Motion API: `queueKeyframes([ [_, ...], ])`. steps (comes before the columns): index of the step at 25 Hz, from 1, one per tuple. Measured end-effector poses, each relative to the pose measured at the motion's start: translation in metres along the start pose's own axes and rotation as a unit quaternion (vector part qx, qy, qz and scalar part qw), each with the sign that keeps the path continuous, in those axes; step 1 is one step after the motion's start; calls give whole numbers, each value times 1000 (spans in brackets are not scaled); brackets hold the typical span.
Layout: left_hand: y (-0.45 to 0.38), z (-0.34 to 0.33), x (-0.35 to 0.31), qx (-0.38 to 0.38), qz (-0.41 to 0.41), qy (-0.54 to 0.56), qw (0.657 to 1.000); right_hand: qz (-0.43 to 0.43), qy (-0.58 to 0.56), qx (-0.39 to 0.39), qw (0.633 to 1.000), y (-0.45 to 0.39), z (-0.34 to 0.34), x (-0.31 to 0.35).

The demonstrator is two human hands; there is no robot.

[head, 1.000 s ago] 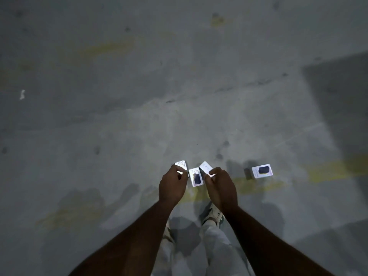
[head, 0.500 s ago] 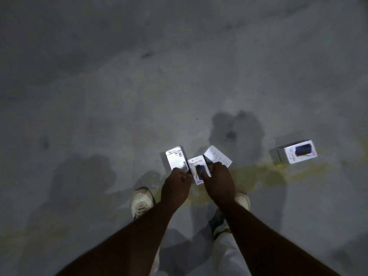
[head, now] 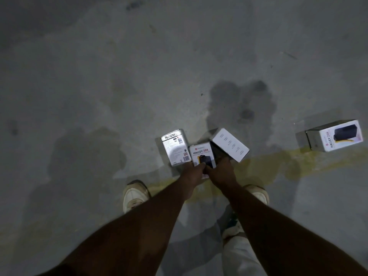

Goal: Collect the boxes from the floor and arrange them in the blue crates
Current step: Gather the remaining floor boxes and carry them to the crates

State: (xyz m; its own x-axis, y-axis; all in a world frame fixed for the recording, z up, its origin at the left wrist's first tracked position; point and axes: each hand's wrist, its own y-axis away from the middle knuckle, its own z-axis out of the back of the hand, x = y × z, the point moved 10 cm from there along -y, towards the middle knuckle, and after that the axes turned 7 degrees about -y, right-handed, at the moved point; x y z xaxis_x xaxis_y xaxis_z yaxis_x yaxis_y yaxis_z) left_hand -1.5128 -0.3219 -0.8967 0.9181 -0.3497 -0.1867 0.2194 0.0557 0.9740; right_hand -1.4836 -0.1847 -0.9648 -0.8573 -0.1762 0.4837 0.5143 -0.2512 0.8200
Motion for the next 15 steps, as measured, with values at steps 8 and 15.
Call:
queueKeyframes([
  [8,28,6,12,67,-6,127,990,-2,-185,28,982,86,14,50],
  [15,31,78,-7,28,-74,198,977,36,-135,25,990,96,-2,86],
])
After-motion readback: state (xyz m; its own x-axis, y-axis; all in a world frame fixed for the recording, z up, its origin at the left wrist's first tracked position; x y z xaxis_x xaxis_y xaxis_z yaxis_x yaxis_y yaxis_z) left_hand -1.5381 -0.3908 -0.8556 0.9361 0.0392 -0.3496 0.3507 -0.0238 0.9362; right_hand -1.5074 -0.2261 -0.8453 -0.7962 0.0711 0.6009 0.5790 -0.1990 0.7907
